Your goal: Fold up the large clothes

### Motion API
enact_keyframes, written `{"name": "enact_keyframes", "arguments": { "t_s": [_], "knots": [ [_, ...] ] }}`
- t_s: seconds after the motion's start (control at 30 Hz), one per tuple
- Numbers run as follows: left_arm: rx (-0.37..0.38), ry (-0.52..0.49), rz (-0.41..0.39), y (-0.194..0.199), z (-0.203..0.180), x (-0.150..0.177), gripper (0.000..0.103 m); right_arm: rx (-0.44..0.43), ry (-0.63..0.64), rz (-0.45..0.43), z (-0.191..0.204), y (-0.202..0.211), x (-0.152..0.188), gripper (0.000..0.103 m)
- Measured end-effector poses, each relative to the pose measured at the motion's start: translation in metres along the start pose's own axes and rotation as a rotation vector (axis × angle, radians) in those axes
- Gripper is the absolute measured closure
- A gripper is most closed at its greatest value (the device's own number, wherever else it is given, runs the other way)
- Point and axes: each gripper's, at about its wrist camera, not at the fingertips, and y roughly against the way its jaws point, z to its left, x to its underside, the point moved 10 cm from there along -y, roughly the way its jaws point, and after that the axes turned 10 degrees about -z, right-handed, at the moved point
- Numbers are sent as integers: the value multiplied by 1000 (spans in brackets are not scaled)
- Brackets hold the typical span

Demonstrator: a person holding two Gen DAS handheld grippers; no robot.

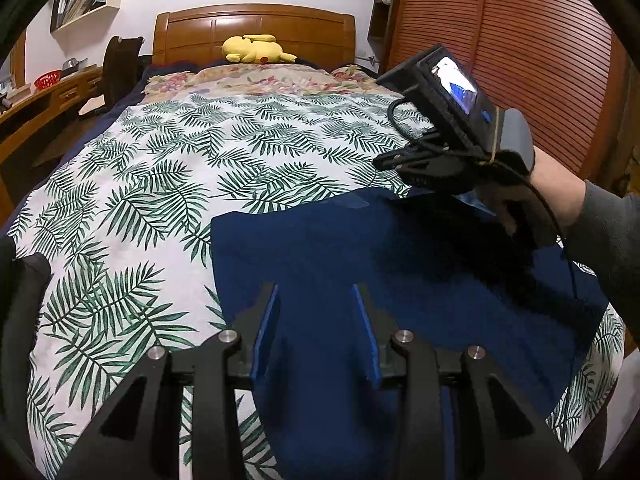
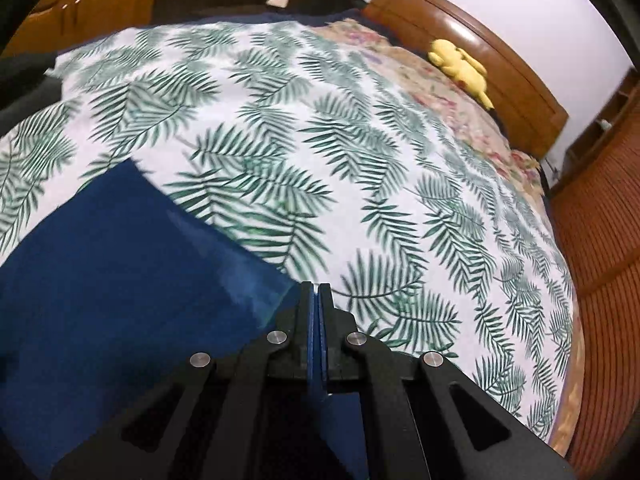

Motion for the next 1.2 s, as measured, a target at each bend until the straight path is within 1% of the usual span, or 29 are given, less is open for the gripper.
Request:
{"name": "enact_keyframes", "arguments": {
  "t_s": [0.17,0.23,0.27,0.33,0.4,0.47,0.67,0.8,0.87,0.9,0.97,1.0,1.03,1.07,1.1,1.2],
  "knots": [
    [22,-2,-14,2,-10,-5,68,25,-62,-47,-21,27,-4,102],
    [32,-6,-19,3,-16,-7,68,50,-91,-60,-35,43,-1,93],
    [37,-10,-20,3,-19,-7,68,64,-99,-71,-45,56,3,84],
    [49,-19,-22,2,-27,-8,68,76,-111,-82,-56,72,11,76],
    [60,-27,-19,0,-35,-7,68,96,-122,-73,-73,87,27,73],
    [72,-39,-17,-3,-44,-7,68,126,-140,-54,-91,99,48,72],
    [99,-64,-6,-13,-66,-3,68,201,-213,37,-141,110,113,72],
    [106,-85,7,-20,-77,0,68,234,-305,68,-171,116,154,69],
    [106,-98,13,-22,-80,2,68,247,-347,63,-183,123,168,67],
    [106,-101,16,-24,-82,3,68,252,-365,56,-187,126,174,64],
    [108,-101,23,-27,-83,4,68,261,-391,58,-195,133,186,63],
    [107,-102,25,-28,-83,5,68,261,-403,62,-197,135,193,60],
    [106,-103,27,-29,-84,6,68,254,-414,69,-198,134,199,58],
    [106,-103,30,-30,-84,6,68,226,-432,86,-196,132,207,54],
    [105,-103,32,-31,-84,7,68,205,-442,100,-193,128,213,53],
    [102,-104,40,-34,-84,10,68,202,-434,118,-187,121,226,48]
  ]
}}
